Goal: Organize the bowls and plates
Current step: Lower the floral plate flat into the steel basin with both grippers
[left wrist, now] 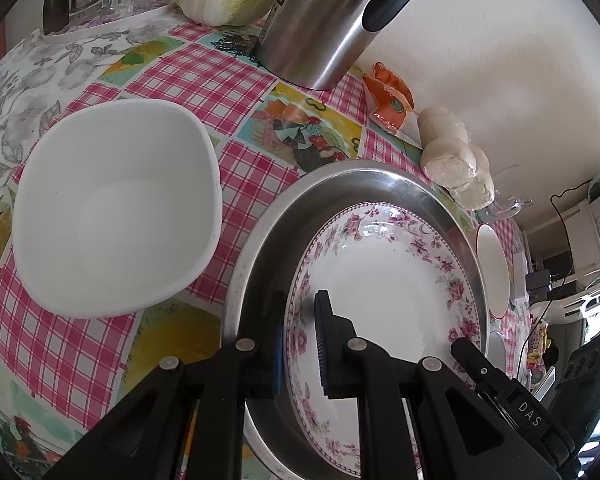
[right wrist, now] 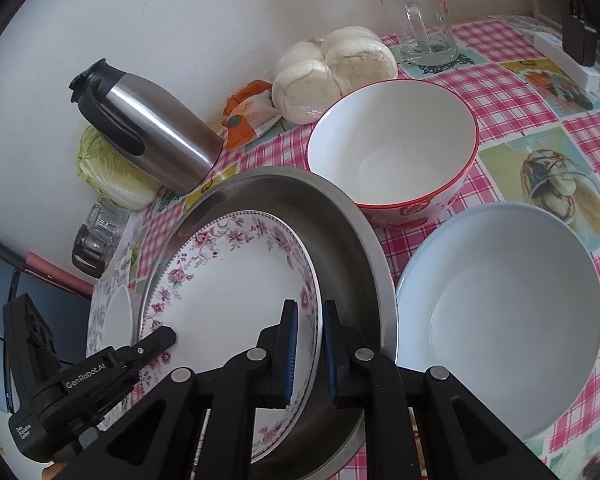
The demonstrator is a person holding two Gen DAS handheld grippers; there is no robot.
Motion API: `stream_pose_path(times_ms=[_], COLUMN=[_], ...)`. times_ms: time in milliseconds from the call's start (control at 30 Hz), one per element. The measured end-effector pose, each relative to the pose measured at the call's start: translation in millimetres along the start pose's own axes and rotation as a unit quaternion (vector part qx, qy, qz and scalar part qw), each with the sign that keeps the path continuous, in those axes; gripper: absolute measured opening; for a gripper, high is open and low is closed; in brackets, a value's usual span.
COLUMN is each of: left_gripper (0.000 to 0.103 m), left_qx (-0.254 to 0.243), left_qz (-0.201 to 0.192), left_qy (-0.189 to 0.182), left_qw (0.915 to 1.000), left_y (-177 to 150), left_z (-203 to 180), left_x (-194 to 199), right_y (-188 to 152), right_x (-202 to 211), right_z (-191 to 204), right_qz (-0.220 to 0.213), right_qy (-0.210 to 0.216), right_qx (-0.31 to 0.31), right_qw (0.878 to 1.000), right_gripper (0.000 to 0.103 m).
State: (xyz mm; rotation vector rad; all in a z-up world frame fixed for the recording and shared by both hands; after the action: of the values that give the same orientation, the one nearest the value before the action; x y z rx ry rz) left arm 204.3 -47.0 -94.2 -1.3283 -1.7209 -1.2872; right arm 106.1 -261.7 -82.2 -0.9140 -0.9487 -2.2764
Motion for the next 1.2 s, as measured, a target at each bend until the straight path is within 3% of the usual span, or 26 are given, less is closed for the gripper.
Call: stream_pose_path(times_ms=[667,1200], left_gripper=[0.015,0.015], left_qx=[-0.006,-0.021], left_qz=[-0.028,-0.032], left_qy=[0.044,0.065], left_qw=[0.9986,0.9971], left_y=[4.3,4.2], left_z=[4.1,0.8], left_x=[7.9,5.9], right_y=[-5.7,-4.9], right_x=[-10.2,-10.9], right_z=[9.4,17.3], right_qz=[0.013,0.012], right_qy=[-0.007,-0.062], right_qx=[0.022,0.061], right_qw=[1.0,0.996], right_gripper=[0.014,0.016])
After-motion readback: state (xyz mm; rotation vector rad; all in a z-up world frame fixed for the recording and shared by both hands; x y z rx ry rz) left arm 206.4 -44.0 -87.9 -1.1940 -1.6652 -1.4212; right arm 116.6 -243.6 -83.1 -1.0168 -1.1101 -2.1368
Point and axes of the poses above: each gripper's, at about its wrist camera, not at the fingertips, and x roughly against the way its jaws point, z to its left, y to its top, the point moved 2 cm from there along -x, roughly the way its jaws point, and after that the axes turned 5 degrees about y, right-handed, at the moved point
